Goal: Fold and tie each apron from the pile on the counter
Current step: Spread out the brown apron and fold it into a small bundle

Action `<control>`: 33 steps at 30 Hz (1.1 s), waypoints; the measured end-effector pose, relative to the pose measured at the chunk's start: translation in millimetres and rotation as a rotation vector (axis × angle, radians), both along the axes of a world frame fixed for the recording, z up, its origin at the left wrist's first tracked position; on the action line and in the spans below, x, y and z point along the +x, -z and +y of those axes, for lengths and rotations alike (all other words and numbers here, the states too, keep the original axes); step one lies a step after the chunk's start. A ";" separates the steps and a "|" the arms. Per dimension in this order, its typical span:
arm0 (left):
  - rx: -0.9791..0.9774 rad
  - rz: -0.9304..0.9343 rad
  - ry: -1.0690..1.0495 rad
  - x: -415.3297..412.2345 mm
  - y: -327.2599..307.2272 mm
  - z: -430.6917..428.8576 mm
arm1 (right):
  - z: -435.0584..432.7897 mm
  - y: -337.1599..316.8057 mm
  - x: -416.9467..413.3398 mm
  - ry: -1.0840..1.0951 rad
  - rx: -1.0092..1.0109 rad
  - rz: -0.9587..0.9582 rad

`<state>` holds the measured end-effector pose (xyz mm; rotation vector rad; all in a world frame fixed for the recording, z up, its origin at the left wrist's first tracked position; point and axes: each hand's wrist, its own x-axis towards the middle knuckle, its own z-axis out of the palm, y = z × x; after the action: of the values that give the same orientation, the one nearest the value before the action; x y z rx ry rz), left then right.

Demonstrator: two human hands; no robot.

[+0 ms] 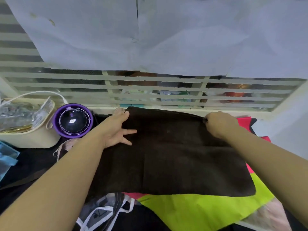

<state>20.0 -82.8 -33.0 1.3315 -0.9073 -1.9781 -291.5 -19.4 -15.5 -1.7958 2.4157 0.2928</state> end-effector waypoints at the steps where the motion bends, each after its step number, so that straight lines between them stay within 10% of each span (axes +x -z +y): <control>1: -0.012 -0.001 0.006 1.5 1.3 1.3 | 4.9 -3.2 -0.3 0.054 0.046 -0.085; 7: -0.151 -0.030 0.074 4.8 -7.3 19.4 | 36.0 -15.8 6.9 0.460 -0.186 -0.956; 12: -0.229 -0.053 0.047 19.3 6.8 42.5 | 72.4 8.1 3.3 0.254 -0.381 -0.590; 18: -0.156 -0.070 -0.067 31.6 32.3 48.1 | 127.9 49.9 24.8 -0.034 -0.065 0.120; 33: -0.537 -0.618 -0.064 14.0 41.0 42.9 | 144.7 76.5 31.2 -0.371 -0.373 0.036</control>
<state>33.9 -40.0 -74.0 1.6190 -1.5195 -1.1378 -260.3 125.2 -92.1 -2.4182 2.2592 -0.1076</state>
